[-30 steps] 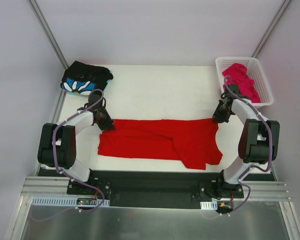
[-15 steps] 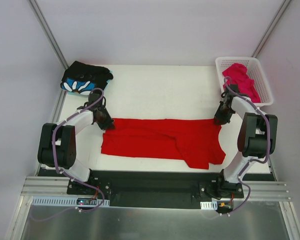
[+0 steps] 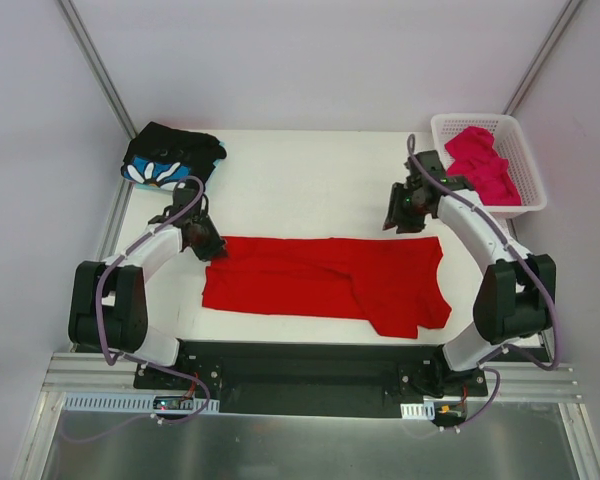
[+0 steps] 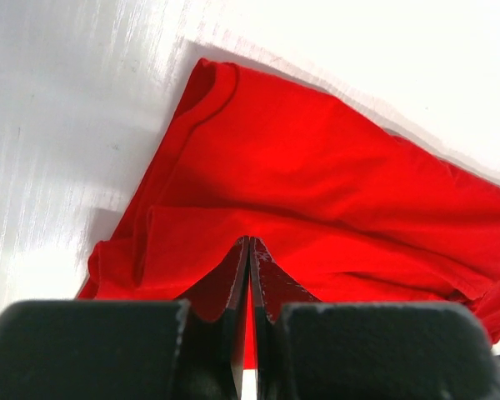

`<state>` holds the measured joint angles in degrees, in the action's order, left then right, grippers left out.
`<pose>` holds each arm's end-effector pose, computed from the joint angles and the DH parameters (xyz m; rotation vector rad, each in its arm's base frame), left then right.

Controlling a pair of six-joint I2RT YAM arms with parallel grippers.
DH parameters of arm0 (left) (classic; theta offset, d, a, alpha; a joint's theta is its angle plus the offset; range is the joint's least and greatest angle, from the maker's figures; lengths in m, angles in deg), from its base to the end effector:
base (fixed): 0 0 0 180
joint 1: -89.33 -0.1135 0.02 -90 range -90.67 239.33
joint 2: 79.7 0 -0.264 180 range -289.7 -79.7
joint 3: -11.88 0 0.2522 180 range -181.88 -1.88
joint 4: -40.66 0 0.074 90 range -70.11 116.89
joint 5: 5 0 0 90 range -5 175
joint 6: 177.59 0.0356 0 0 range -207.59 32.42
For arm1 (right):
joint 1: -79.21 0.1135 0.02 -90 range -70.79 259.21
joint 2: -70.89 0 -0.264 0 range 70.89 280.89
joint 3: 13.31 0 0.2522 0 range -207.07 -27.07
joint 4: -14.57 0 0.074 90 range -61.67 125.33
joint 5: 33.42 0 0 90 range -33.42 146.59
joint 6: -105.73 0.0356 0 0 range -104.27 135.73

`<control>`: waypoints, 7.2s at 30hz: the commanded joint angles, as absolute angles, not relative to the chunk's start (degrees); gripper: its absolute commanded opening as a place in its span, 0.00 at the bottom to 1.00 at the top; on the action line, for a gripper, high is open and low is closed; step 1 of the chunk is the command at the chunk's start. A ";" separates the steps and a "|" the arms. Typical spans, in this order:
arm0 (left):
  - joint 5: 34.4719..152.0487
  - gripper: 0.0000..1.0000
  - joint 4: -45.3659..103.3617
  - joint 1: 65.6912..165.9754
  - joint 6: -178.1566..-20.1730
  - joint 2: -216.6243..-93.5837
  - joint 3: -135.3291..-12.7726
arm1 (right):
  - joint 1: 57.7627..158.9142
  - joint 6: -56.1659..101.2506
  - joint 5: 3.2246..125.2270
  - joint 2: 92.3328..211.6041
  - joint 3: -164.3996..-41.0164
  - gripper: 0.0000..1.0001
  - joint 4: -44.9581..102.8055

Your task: Fold and stack the t-shirts

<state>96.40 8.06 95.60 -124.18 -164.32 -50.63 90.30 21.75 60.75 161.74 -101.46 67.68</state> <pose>0.2893 -0.0389 0.1925 -0.5972 2.5183 -0.5410 0.3306 0.0674 0.2750 -0.1415 2.5505 0.2088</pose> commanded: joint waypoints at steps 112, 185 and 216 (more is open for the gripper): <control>80.95 0.13 -12.84 96.72 -121.86 -166.45 -57.78 | 100.22 23.37 53.95 176.27 -100.29 0.01 72.27; 88.25 0.00 -15.56 97.42 -121.25 -147.65 -49.79 | 100.39 21.88 54.92 176.62 -98.62 0.01 71.39; 80.78 0.01 -23.55 102.87 -121.78 -142.80 -51.45 | 101.01 21.00 54.56 176.88 -97.82 0.01 71.57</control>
